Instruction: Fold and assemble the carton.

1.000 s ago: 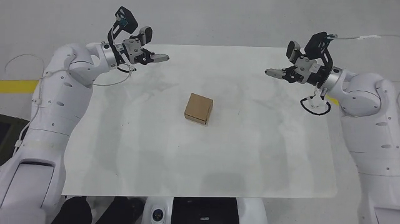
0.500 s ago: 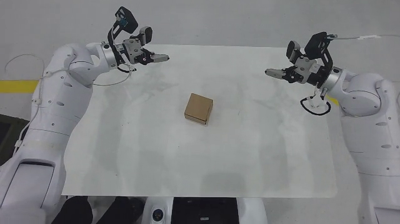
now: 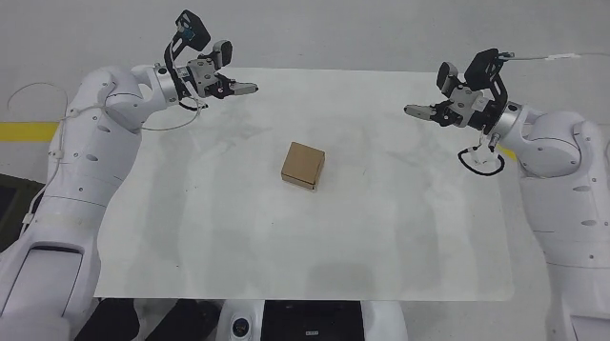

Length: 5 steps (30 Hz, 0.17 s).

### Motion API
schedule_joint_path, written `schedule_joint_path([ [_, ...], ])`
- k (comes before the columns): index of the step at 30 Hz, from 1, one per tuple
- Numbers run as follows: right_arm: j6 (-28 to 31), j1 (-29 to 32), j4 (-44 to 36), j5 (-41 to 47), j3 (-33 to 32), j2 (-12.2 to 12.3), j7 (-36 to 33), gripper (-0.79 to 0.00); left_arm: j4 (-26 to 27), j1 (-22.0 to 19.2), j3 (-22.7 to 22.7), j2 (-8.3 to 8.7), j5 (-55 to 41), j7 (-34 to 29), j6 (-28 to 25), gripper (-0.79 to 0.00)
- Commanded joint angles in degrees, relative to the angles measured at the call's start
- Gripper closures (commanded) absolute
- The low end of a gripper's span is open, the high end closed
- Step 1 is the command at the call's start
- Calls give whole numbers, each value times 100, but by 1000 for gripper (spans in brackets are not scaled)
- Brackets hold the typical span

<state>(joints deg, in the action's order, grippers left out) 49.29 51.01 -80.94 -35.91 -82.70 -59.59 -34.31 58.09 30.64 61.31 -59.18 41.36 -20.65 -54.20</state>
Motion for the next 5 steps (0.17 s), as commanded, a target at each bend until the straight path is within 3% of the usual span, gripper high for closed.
schedule_joint_path([
  [1, 0, 0, 0, 0, 0, 0, 0, -785, 0, 0, 0, 0, 0, 0, 0, -785],
  [5, 0, 0, 0, 0, 0, 0, 0, -785, 0, 0, 0, 0, 0, 0, 0, -784],
])
